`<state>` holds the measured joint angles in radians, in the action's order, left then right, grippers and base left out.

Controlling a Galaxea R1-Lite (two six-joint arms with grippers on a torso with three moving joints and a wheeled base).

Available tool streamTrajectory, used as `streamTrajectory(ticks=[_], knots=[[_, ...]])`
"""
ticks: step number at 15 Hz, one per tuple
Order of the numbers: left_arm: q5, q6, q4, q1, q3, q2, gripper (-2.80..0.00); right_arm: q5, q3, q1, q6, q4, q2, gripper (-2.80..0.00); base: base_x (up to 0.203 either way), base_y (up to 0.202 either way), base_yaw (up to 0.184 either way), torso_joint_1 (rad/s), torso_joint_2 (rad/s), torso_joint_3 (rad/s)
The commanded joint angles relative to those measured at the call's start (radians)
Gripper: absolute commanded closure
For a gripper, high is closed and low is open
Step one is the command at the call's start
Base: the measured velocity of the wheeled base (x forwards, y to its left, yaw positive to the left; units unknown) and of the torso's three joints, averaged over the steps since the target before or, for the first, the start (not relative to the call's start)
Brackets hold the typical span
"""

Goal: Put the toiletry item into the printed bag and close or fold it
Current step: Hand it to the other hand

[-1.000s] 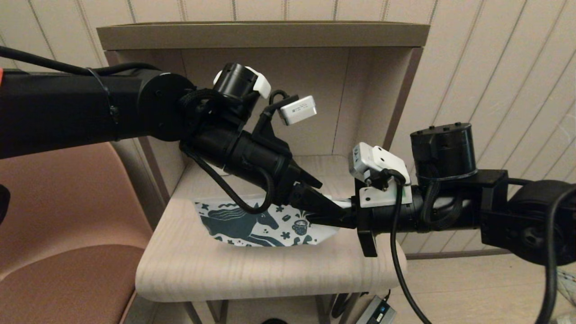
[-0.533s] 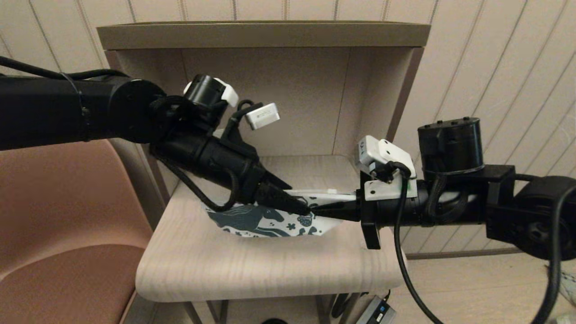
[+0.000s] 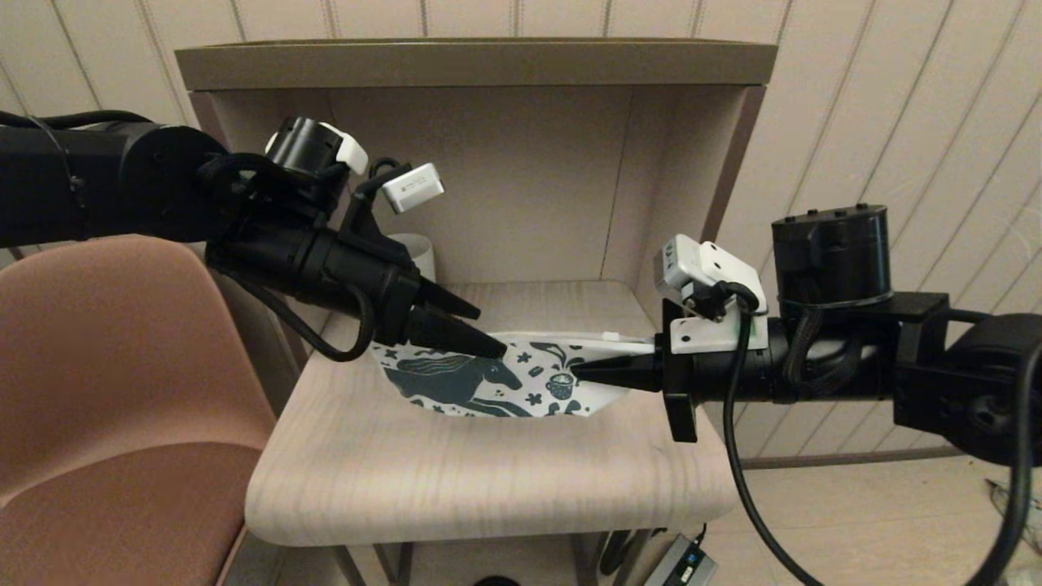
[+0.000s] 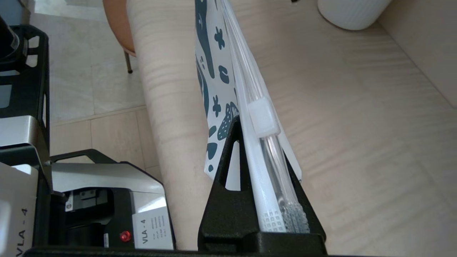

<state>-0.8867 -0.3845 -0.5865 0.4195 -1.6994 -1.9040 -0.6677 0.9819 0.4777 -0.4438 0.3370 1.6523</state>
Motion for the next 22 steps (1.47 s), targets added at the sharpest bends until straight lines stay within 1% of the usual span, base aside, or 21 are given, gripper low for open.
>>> streamTrajectory(ticks=[1,4,7,8,9,12,13,14,22], knots=[[-0.006,-0.021,-0.005,-0.016,0.001,-0.003,-2.8,-0.004,0.0,0.001,-0.003,0.002,0.0,0.0,0.0,0.0,0.0,0.0,0.0,0.0],[-0.005,-0.079,-0.016,-0.023,0.02,-0.005,-2.8,-0.004,-0.002,-0.001,-0.003,0.002,-0.002,0.0,0.0,0.0,0.0,0.0,0.0,0.0],[0.01,-0.161,-0.038,-0.03,0.022,-0.013,-2.8,-0.004,-0.002,-0.001,-0.003,0.001,-0.002,0.0,0.0,0.0,0.0,0.0,0.0,0.0],[0.016,-0.198,-0.052,-0.03,0.021,-0.013,-2.8,-0.004,-0.002,-0.001,-0.003,0.0,-0.002,0.0,0.0,0.0,0.0,0.0,0.0,0.0],[0.015,-0.214,-0.069,-0.03,0.017,-0.013,-2.8,-0.004,-0.002,-0.001,-0.003,0.0,-0.002,0.0,0.0,0.0,0.0,0.0,0.0,0.0],[0.015,-0.223,-0.072,-0.03,0.018,-0.013,-2.8,-0.004,-0.002,-0.001,-0.003,0.0,-0.002,0.0,0.0,0.0,0.0,0.0,0.0,0.0],[0.015,-0.223,-0.072,-0.03,0.02,-0.013,-1.52,-0.004,-0.002,-0.001,-0.003,0.0,-0.002,0.0,0.0,0.0,0.0,0.0,0.0,0.0],[0.015,-0.224,-0.072,-0.03,0.02,-0.012,0.0,-0.004,-0.002,-0.001,-0.003,0.0,-0.002,0.0,0.0,0.0,0.0,0.0,0.0,0.0],[0.012,-0.221,-0.073,-0.03,0.017,-0.018,0.0,-0.001,0.003,-0.001,-0.001,-0.009,-0.002,0.0,0.0,0.0,0.0,0.0,0.0,0.0]])
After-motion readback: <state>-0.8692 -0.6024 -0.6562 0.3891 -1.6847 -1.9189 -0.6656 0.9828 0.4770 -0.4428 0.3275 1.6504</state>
